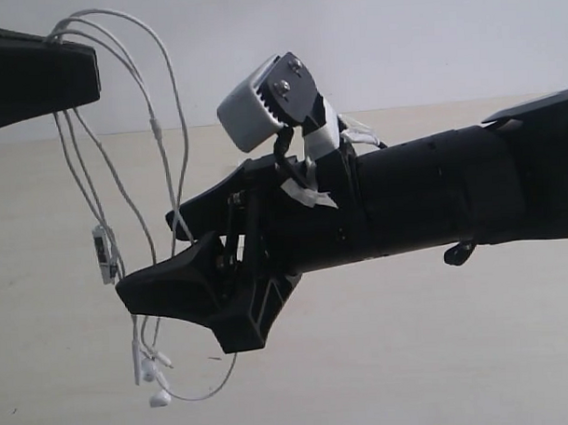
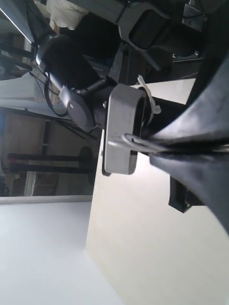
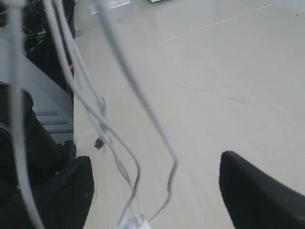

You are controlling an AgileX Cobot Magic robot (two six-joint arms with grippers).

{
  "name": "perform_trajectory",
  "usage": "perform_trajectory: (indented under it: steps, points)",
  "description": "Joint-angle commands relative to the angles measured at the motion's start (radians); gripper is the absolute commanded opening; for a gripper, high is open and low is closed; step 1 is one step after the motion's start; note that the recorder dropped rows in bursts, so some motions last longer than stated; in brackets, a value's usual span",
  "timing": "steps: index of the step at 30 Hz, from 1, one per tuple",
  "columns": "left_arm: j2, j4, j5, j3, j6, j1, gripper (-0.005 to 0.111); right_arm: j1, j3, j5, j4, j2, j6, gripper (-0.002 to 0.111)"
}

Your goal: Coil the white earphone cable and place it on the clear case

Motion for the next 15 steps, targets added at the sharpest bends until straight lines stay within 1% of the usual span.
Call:
perform_trajectory:
  steps: [1,12,15]
  points:
    - [0.002,-0.083,-0.001,-0.007,0.028,-0.032,0.000,0.001,-0.007,0.011,0.008,0.003,-0.011,0.070]
    - [0.075,-0.117,-0.001,-0.007,0.043,-0.041,0.000,0.001,-0.007,0.027,0.008,0.003,-0.011,0.070]
    - [0.083,-0.135,-0.001,-0.007,0.065,-0.041,0.000,0.001,-0.007,0.027,0.008,0.003,-0.011,0.067]
